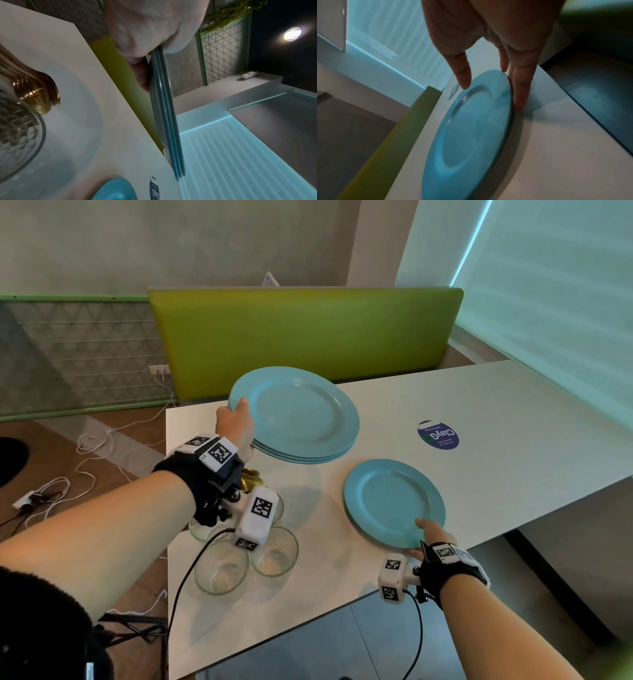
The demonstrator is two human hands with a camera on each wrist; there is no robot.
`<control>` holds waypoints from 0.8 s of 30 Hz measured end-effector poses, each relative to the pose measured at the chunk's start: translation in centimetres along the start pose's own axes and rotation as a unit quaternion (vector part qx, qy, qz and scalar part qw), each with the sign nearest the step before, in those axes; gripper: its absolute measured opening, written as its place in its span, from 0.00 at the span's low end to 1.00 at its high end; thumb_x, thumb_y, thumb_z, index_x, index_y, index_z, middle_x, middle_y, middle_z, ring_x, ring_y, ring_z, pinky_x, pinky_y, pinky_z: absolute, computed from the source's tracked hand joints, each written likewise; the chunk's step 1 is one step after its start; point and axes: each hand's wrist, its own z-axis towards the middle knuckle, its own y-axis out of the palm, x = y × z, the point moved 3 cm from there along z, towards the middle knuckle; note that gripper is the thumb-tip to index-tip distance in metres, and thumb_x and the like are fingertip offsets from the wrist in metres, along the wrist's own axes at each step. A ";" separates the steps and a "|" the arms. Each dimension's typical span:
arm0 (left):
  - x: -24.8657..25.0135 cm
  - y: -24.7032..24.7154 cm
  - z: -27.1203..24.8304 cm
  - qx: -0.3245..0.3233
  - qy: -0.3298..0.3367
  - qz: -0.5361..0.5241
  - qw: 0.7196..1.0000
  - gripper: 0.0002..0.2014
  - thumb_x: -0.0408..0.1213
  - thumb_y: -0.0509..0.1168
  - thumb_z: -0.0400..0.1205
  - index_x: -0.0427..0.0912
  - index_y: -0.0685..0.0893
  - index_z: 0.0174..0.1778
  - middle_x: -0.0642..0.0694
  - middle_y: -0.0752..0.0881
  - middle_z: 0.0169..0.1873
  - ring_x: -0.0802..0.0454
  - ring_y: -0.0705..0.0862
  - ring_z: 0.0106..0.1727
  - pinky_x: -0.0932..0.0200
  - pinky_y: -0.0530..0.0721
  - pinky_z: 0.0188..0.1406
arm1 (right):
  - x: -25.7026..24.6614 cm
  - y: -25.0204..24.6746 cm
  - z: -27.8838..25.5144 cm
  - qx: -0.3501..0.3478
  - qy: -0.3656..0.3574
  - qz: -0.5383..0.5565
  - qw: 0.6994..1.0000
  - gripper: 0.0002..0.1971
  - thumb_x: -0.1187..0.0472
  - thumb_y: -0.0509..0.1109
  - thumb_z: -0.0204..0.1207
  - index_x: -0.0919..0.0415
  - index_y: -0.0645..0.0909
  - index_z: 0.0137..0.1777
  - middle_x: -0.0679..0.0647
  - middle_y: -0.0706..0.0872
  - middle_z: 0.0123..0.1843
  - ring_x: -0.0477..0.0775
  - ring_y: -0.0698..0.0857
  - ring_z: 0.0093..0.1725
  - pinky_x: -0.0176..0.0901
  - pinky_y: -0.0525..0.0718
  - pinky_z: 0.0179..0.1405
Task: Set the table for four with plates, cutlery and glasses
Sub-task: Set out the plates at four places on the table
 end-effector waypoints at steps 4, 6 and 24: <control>-0.3 0.5 -0.2 0.000 0.008 0.011 1.000 0.29 0.53 0.57 0.77 0.42 0.70 0.72 0.40 0.81 0.63 0.37 0.82 0.61 0.38 0.81 0.63 | 0.0 -0.6 0.3 -0.009 -0.014 -0.029 0.999 0.20 0.53 0.73 0.63 0.62 0.76 0.52 0.61 0.83 0.40 0.69 0.87 0.47 0.64 0.85 0.55; -0.4 0.8 0.1 -0.001 0.017 0.012 1.000 0.32 0.55 0.57 0.73 0.41 0.72 0.70 0.40 0.83 0.61 0.37 0.83 0.59 0.38 0.81 0.64 | 0.3 -1.0 1.2 -0.012 -0.015 -0.043 0.999 0.20 0.52 0.72 0.60 0.63 0.77 0.48 0.62 0.85 0.42 0.69 0.88 0.46 0.63 0.86 0.55; 1.0 6.9 -4.7 -0.097 0.025 0.000 0.995 0.29 0.53 0.57 0.74 0.39 0.73 0.67 0.39 0.84 0.59 0.38 0.85 0.56 0.39 0.83 0.60 | -14.8 0.3 -11.0 -0.126 -0.183 0.063 0.973 0.11 0.53 0.62 0.83 0.62 0.74 0.52 0.57 0.80 0.38 0.54 0.79 0.33 0.44 0.80 0.31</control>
